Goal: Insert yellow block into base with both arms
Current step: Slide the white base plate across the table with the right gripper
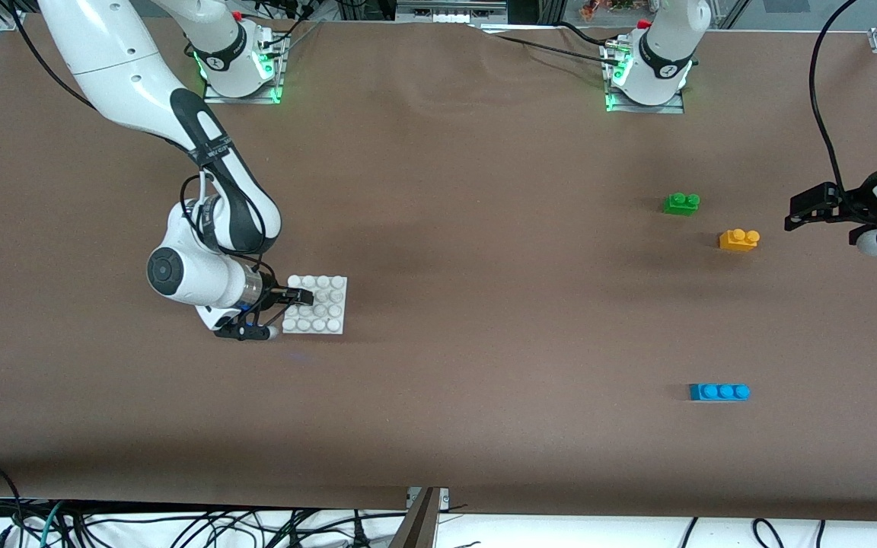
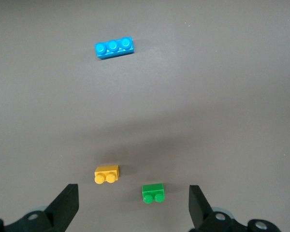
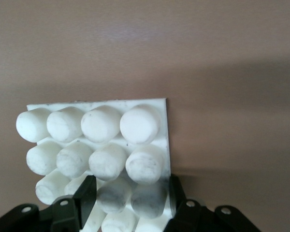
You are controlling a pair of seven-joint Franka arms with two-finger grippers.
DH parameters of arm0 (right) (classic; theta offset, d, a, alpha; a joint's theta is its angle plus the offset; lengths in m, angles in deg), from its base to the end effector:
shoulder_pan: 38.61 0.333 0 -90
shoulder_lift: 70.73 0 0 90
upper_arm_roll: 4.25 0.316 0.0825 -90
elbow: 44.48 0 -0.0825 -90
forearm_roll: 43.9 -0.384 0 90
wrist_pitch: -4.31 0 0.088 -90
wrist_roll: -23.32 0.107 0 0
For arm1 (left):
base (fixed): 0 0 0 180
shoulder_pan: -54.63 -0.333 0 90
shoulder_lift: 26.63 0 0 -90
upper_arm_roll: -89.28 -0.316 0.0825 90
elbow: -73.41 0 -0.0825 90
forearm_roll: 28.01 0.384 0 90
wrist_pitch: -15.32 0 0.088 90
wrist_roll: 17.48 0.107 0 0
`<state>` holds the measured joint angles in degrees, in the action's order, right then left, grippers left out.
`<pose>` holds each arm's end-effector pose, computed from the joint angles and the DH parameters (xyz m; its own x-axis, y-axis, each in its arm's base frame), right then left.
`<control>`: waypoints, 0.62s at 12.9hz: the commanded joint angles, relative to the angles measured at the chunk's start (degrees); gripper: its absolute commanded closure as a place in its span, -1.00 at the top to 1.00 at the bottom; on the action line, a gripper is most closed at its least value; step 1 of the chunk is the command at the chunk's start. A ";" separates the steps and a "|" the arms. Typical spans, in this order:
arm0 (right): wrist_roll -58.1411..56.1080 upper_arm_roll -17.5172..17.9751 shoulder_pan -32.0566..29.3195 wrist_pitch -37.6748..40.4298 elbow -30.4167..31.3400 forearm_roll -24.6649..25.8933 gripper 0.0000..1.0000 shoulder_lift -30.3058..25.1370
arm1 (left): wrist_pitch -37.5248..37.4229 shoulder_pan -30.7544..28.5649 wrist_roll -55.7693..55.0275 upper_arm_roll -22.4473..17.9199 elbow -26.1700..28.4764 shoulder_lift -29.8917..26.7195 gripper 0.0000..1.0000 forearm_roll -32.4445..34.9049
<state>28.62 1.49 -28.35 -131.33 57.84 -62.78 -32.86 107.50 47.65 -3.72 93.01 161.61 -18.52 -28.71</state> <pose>0.6235 0.1785 0.1785 0.9884 -0.0593 -0.1396 -0.0936 -0.9628 -0.2537 0.5960 0.0351 0.5611 0.9812 -0.1820 -0.0646 -0.1799 -0.9830 0.0378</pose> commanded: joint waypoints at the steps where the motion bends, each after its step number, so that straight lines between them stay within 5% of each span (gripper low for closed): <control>1: 0.50 0.23 0.90 0.21 -1.96 -1.25 0.07 1.25 | -1.39 -0.04 1.19 -0.03 -1.89 0.68 1.00 0.08; 8: 3.66 0.23 4.50 0.21 -3.98 -1.52 0.07 2.12 | -1.39 -0.13 1.28 -0.12 -1.89 0.68 1.00 0.08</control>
<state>31.34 1.65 -24.42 -131.42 56.02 -63.16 -31.81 107.50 47.63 -3.72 93.00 161.61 -18.52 -28.71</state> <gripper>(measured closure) 0.339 0.000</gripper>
